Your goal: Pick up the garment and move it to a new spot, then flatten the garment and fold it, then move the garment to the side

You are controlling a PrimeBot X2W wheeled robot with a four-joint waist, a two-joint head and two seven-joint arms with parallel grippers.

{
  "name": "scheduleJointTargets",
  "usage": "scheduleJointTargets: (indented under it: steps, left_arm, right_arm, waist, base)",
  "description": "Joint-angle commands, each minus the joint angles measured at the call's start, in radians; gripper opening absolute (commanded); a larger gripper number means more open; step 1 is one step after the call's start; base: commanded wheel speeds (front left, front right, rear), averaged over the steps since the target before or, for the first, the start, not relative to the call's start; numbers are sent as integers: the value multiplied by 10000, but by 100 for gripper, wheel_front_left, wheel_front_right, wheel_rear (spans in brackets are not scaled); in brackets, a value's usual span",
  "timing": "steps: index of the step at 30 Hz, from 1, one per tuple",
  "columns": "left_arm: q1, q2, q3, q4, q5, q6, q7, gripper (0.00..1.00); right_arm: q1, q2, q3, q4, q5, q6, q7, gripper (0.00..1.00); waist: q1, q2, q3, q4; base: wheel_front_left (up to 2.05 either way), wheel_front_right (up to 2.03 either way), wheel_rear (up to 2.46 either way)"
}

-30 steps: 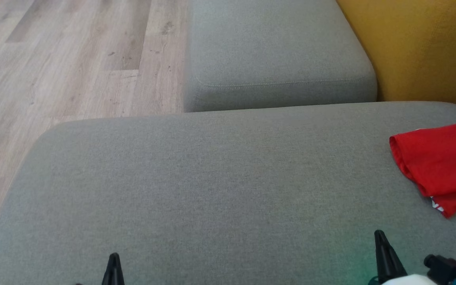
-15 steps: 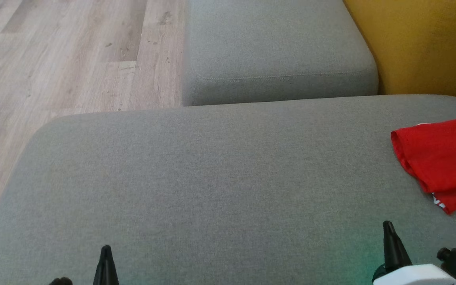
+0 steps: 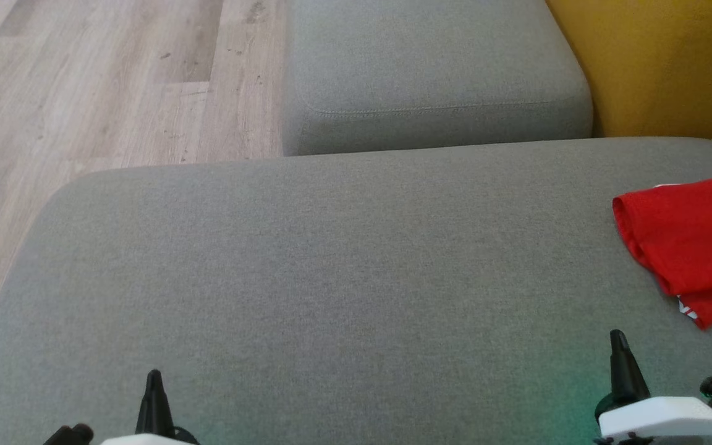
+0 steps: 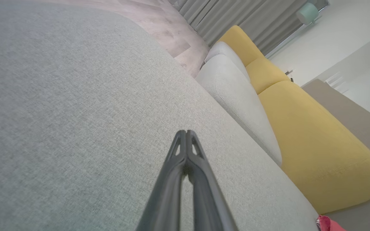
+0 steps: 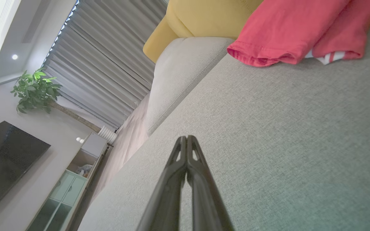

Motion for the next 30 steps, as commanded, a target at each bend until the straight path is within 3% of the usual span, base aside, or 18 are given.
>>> scheduleJointTargets:
  steps: [1,30]
  left_arm:
    - [-667,-7,363,-294,-346,-123,77,0]
    - [-1440,-20,1126,-288,-3541,-612,900,0]
  right_arm:
    - [-685,-37,8,-372,384,38,94,0]
    - [-1384,-48,-465,-478,3789,53,901,0]
  waist:
    - [-1,0,39,-3]
    - [-1,0,554,-47]
  base:
    - [0,0,0]
    - [0,0,0]
